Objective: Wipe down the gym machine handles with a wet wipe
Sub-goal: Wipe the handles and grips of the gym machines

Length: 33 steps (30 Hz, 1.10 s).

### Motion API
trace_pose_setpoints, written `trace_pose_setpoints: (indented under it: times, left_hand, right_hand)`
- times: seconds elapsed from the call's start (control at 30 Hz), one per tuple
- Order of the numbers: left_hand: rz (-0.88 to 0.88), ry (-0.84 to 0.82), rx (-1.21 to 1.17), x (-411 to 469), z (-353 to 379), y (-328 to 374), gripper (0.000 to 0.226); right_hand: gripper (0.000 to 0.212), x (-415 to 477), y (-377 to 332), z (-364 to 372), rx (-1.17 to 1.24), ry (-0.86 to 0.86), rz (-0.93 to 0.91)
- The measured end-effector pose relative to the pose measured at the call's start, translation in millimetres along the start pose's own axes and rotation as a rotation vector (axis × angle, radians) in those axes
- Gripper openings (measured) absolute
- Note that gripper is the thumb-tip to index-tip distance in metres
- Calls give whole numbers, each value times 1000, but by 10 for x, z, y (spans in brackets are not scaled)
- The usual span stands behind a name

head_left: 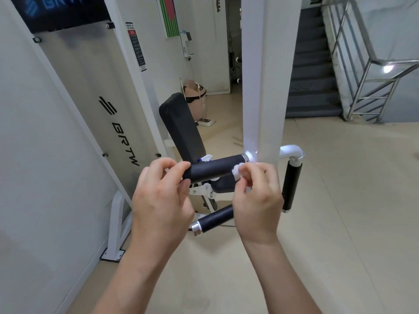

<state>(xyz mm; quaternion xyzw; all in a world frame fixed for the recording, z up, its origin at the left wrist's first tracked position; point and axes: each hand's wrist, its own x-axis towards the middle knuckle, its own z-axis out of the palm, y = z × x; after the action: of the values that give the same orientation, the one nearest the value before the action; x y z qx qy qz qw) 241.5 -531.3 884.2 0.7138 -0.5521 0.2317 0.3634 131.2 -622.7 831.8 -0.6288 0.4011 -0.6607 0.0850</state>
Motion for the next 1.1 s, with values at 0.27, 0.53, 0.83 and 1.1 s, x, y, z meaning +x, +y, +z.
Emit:
trace_pose_setpoints:
  times: [0.27,0.53,0.83,1.1]
  left_hand:
    - [8,17,14,-12,-13,-60,27]
    - [-1,21,-82,-12,19,-122,29]
    - [-31,22,-195,-44,-1,-111,29]
    - [-32,-6,-222,-27,-36,-168,30]
  right_hand:
    - [3,-138,-362,128,568,94,663]
    - [11,-135,-444,139,688,-28,852]
    - [16,-71,-364,25,1136,80,1295]
    - [23,-275,-661,187,871,-161,1053]
